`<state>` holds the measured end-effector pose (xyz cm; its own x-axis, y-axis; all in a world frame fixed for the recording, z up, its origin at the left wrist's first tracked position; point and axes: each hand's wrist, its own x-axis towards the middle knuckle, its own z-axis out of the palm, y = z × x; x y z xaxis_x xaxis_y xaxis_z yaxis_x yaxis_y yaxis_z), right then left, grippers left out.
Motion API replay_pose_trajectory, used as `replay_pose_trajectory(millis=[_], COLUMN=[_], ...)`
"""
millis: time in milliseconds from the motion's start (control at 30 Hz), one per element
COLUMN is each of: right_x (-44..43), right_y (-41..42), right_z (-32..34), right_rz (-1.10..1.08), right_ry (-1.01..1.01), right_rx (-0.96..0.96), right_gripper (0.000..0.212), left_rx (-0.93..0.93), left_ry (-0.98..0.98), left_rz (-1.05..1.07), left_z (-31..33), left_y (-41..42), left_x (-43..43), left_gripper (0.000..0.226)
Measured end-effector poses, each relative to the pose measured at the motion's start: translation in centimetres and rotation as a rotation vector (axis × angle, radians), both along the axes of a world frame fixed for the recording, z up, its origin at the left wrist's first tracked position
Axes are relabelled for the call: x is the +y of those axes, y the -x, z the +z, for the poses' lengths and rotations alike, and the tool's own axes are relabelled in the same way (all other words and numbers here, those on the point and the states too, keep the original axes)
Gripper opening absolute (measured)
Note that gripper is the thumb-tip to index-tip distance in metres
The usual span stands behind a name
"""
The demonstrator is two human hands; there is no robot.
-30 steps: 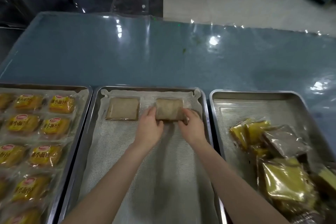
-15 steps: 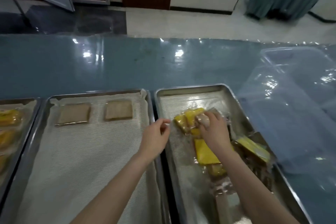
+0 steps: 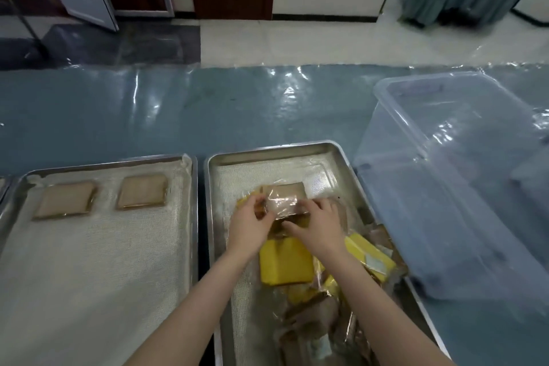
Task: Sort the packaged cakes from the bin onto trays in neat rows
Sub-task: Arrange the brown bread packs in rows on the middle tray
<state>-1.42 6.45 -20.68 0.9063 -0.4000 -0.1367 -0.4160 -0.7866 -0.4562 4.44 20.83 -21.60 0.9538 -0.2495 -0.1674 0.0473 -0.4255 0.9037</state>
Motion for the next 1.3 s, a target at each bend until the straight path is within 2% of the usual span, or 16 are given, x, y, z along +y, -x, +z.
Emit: replay_pose_trajectory(millis=[167,333,467,600,700,867,1000,1167,1300], right_x=[2.5,7.6,13.2,19.3,24.4,33.0,38.1,40.8,41.9], right_y=[-0.4,-2.3,-3.4,-4.7,-6.5,-9.5,-11.1,-12.7,-12.9], right_z=[0.9,2.0,2.1,1.9,0.8,-1.4,-3.0,-4.5,-5.5], right_rz=[0.005,-0.073,-0.099,-0.044,-0.010,-0.003,0.028,0.018,0.046], right_ry=[-0.255,-0.409,-0.493,-0.540,-0.572,-0.659,-0.601,-0.610,-0.567], right_rx=[-0.161,-0.302,-0.275,-0.198,-0.117,-0.040,-0.019,0.038,0.056], right_gripper=[0.048,0.042,0.041,0.039,0.050,0.055,0.046,0.043,0.046], left_rx=[-0.020,0.022,0.057,0.072,0.089,0.050,0.000,-0.029,-0.152], left_ry=[0.176,0.365,0.436,0.410,0.407,0.309,0.106,-0.049,-0.251], left_rz=[0.169,0.304,0.428,0.465,0.511,0.553,0.554,0.516,0.391], left_z=[0.6,1.7,1.9,1.9,1.1,-1.5,-3.9,-5.4,-6.2], left_y=[-1.0,-1.4,-1.4,-1.9,-2.8,-4.4,-5.5,-5.7,-5.5], left_x=[2.6,7.8,13.4,19.9,25.4,34.2,39.3,41.7,42.0], left_gripper=[0.032,0.031,0.043,0.032,0.029,0.024,0.024,0.034,0.043])
